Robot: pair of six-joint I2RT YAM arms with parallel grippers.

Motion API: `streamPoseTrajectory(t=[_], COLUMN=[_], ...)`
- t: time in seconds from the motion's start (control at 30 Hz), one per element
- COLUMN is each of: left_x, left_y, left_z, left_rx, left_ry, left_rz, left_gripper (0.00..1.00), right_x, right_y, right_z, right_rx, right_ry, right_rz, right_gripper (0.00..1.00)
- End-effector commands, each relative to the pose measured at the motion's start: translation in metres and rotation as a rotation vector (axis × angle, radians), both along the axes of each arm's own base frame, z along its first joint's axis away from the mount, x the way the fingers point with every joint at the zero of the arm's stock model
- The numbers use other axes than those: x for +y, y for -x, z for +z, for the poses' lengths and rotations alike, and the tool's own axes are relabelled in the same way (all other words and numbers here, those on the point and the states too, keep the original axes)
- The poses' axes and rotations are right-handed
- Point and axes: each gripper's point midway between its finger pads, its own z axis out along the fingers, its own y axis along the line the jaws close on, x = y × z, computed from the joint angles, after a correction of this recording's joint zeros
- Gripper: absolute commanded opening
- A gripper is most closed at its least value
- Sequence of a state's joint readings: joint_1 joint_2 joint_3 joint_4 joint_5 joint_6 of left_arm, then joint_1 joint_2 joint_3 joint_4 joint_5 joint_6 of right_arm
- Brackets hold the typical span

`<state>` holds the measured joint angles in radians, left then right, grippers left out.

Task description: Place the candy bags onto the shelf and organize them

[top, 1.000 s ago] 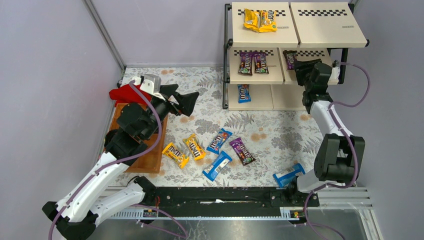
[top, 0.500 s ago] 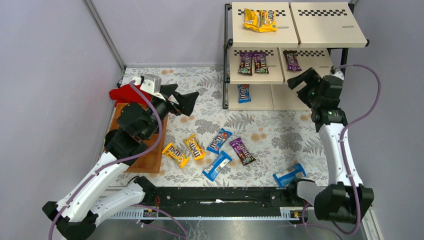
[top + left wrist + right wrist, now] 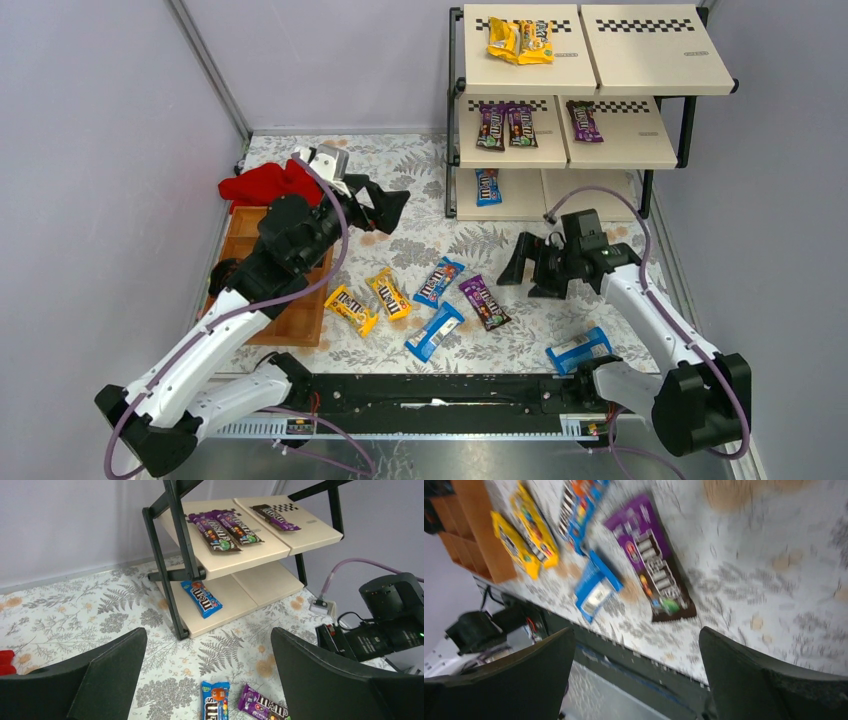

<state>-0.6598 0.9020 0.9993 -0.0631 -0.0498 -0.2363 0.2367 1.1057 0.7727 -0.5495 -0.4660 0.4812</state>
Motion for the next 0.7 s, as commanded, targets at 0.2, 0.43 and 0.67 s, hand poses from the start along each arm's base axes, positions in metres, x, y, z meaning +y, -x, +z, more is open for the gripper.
streamPoseTrajectory(t=[0.2,0.43,0.67], left_x=[0.003,0.003,0.006], left_y=[-0.016,-0.014,-0.009], left_z=[0.01,0.012,0.019], left_rx=[-0.001,-0.002,-0.02], left_ry=[0.018,0.033,0.045], left_rz=[0.023,0.015,0.016], left_gripper=[0.99,0.99,0.99], right_x=[0.011,0.025,0.029], right_y=[0.065,0.06,0.035], right_z=[-0.024,-0.06,-0.073], right_rx=[0.283,0.381,0.358], right_ry=[-0.104,-0.206,-0.212], right_rz=[-0.018,-0.125,-0.201], right_gripper=[1.0,1.0,0.7])
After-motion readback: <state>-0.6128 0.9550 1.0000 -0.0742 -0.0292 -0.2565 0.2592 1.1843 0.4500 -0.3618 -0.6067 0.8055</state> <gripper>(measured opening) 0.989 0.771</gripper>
